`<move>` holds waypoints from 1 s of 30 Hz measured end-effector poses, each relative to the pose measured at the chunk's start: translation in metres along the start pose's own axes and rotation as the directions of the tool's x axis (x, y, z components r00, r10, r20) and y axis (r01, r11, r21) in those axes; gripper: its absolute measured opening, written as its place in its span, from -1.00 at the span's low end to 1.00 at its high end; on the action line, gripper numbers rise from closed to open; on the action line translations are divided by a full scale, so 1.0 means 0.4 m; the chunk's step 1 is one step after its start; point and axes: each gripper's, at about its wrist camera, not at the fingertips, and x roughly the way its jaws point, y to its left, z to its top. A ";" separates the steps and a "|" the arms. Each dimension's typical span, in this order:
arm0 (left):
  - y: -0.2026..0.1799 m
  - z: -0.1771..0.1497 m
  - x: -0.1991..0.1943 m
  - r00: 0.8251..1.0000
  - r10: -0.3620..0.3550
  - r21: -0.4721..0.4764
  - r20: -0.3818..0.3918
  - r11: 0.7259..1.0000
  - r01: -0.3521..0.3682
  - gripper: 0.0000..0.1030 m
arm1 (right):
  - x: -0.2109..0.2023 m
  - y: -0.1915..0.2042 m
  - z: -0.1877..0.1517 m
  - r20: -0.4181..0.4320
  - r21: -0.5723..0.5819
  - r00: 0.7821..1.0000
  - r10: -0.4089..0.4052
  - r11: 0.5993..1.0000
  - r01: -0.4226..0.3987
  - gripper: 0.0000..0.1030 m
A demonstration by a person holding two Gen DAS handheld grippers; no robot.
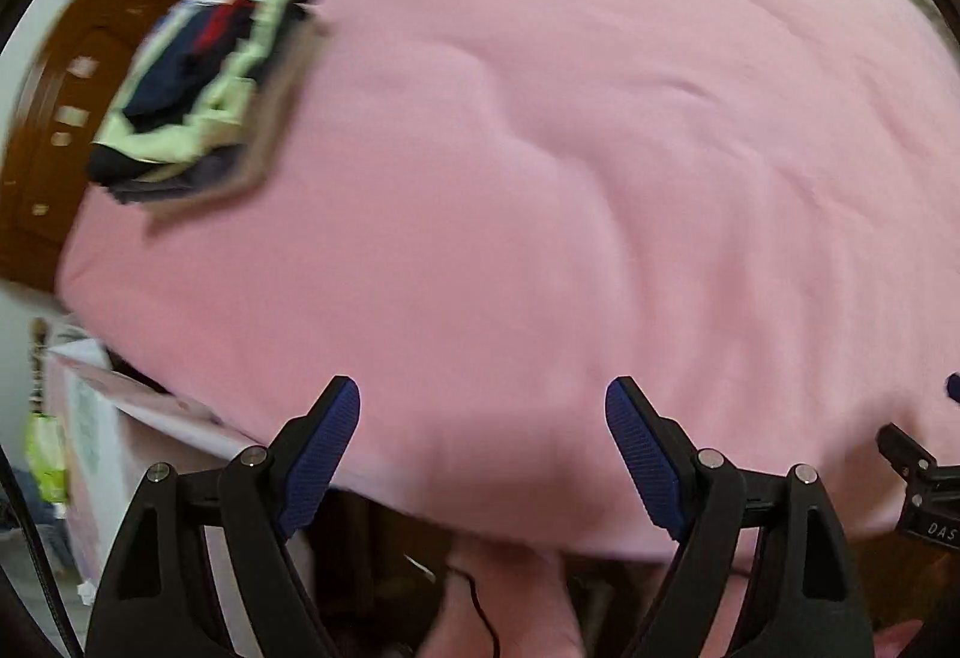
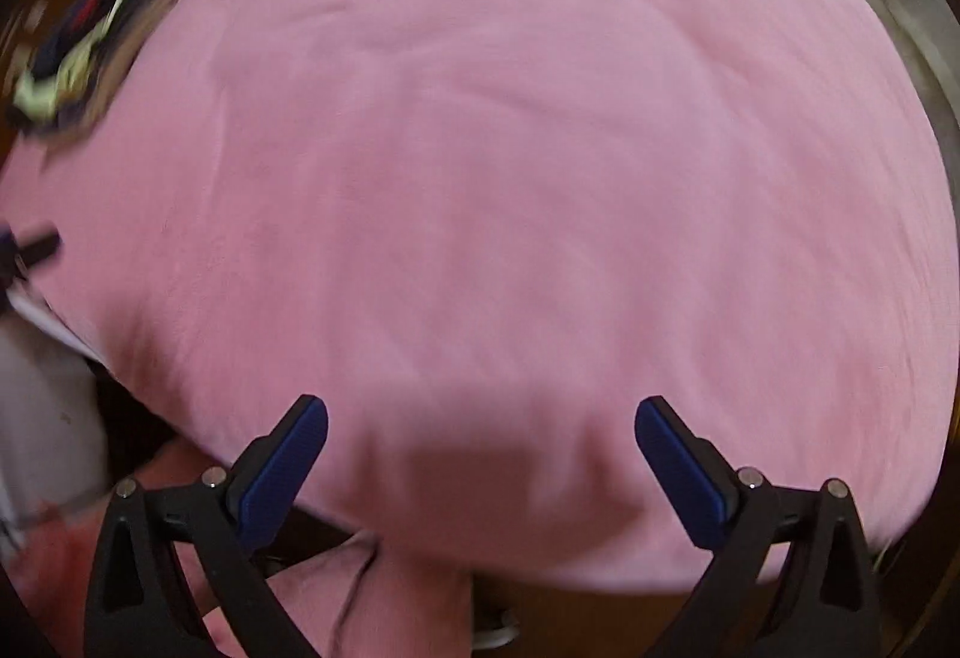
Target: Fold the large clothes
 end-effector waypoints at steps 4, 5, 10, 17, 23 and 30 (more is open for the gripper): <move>-0.070 0.001 -0.109 0.999 -0.038 0.017 0.014 0.999 0.038 0.61 | -0.143 -0.042 -0.045 0.030 0.043 0.999 -0.033 0.999 0.032 0.99; -0.081 0.005 -0.140 0.999 -0.032 0.029 0.031 0.999 0.031 0.61 | -0.177 -0.035 -0.046 0.051 0.053 0.998 -0.038 0.998 0.035 0.99; -0.139 0.015 -0.307 0.995 -0.051 0.152 0.081 0.988 0.038 0.61 | -0.353 0.002 -0.041 0.163 0.089 0.986 0.039 0.995 -0.053 0.99; -0.124 -0.006 -0.523 0.957 -0.153 0.170 0.247 0.979 0.112 0.88 | -0.534 0.054 -0.035 0.234 0.100 0.960 0.152 0.979 -0.180 1.00; -0.067 -0.044 -0.583 0.919 -0.235 0.117 0.316 0.971 0.208 0.88 | -0.587 0.081 -0.088 0.306 0.184 0.950 0.058 0.976 -0.119 1.00; -0.001 -0.052 -0.552 0.917 -0.270 0.033 0.293 0.962 0.272 0.88 | -0.615 0.092 -0.099 0.403 0.228 0.915 0.001 0.968 -0.102 1.00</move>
